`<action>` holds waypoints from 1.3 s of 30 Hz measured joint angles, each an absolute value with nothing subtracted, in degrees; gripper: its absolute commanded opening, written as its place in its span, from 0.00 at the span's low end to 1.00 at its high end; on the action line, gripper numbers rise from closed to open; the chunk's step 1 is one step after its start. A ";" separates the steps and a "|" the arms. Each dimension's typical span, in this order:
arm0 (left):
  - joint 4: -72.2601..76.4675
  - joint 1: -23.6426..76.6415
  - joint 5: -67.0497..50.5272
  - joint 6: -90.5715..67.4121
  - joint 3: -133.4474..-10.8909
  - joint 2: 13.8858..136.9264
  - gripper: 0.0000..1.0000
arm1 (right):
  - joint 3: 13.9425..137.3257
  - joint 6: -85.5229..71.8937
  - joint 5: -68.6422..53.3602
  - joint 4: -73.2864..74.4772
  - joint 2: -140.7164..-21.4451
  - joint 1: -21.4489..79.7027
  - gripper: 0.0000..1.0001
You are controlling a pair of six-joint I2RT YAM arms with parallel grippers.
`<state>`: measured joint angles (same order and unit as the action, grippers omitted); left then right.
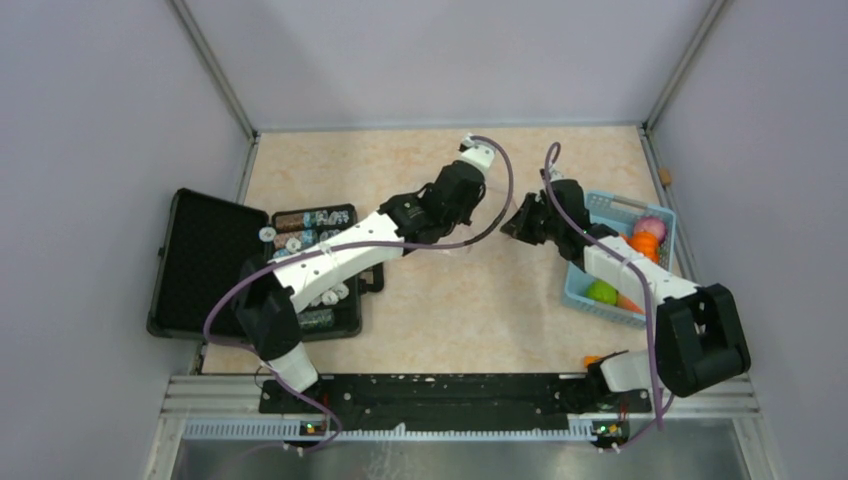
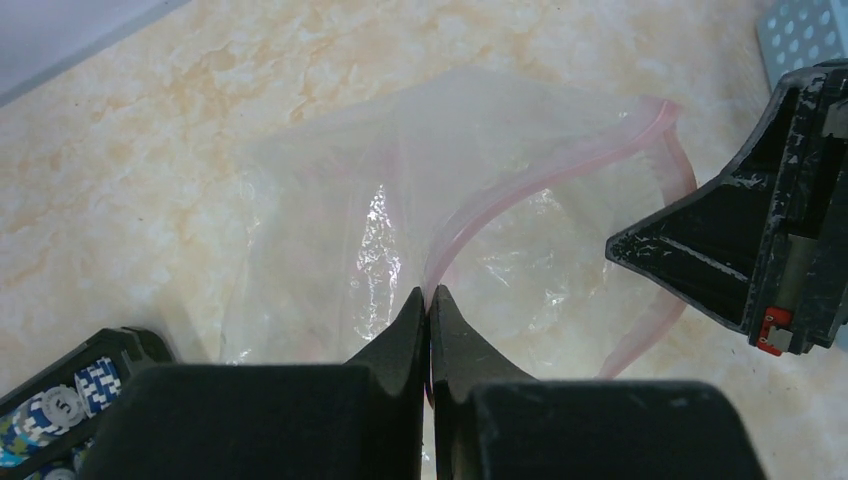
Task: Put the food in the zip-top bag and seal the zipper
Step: Open the zipper of the food storage bag at the center of the board, then pick up the fake fruit from the bin.
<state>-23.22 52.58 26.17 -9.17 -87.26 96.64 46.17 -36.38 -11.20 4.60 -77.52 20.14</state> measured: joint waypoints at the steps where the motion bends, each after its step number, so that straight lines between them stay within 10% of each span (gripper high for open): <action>1: -23.75 52.58 26.39 -9.06 -87.81 96.60 0.00 | 46.65 -35.99 -11.35 4.75 -77.80 20.14 0.06; 12: -28.25 52.60 24.49 -10.63 -93.08 99.59 0.00 | 47.48 -34.74 -15.20 5.04 -74.94 20.14 0.62; 21: -30.39 52.36 26.09 -12.67 -93.10 102.00 0.00 | 45.69 -34.13 -8.73 6.96 -59.96 20.14 0.64; 28: -29.56 52.05 25.69 -13.19 -92.86 101.95 0.00 | 37.89 -33.95 8.03 10.72 -45.39 20.01 0.86; 39: -28.34 52.05 23.64 -12.86 -91.13 101.62 0.00 | 41.43 -35.29 19.55 23.05 -57.23 1.96 0.87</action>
<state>-28.34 52.05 23.64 -12.86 -91.13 101.62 41.43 -35.29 19.55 23.05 -57.23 1.96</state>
